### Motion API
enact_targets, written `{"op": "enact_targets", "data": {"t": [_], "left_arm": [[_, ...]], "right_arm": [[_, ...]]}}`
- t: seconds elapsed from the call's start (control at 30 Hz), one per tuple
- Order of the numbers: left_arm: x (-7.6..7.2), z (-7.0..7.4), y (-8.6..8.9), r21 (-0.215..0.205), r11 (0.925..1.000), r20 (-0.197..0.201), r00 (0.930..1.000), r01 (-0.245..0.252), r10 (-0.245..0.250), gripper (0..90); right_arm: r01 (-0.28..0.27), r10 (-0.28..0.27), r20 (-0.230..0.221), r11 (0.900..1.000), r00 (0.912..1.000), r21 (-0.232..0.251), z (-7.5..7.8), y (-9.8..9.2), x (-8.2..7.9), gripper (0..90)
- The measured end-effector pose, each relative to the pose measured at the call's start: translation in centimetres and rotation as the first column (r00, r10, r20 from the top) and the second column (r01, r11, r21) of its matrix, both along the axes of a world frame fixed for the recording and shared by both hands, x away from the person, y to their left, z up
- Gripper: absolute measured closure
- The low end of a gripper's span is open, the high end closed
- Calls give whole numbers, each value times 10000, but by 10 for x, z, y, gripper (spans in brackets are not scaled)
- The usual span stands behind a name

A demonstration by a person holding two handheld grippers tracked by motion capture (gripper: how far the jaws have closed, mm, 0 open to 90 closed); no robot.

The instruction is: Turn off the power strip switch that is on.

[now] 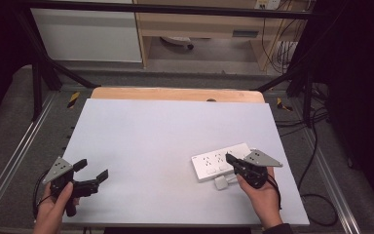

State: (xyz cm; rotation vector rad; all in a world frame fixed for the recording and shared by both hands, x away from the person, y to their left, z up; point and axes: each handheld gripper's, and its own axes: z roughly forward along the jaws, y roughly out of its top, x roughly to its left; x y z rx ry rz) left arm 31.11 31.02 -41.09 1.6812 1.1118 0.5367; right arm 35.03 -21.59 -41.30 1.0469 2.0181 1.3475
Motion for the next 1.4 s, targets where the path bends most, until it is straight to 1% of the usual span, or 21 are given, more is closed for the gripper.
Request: {"op": "enact_targets", "data": {"t": [0.2,0.4,0.5,0.67,0.8,1.4], "left_arm": [[0,0,0,-3,10000,-11,10000,4,-4,52],[0,-1,-1,26,10000,-37,10000,42,-42,51],[0,-1,-1,78,10000,-59,10000,47,-47,51],[0,-1,-1,32,10000,-112,9999,57,-57,50],[1,-1,-1,55,10000,-141,9999,-32,33,50],[1,-1,-2,64,10000,-152,9999,21,-20,50]], "right_arm": [[-34,34,-90,10000,10000,-58,-3,0,1,900],[-15,11,-208,9997,9998,-225,-7,0,2,900],[59,-66,-310,9997,9995,-227,-8,-1,2,900],[57,-67,-441,9997,9990,-224,-11,0,3,900],[15,-32,-542,9995,9985,-320,-13,1,3,900],[-188,118,-878,9967,9961,-794,-22,9,6,900]]}}
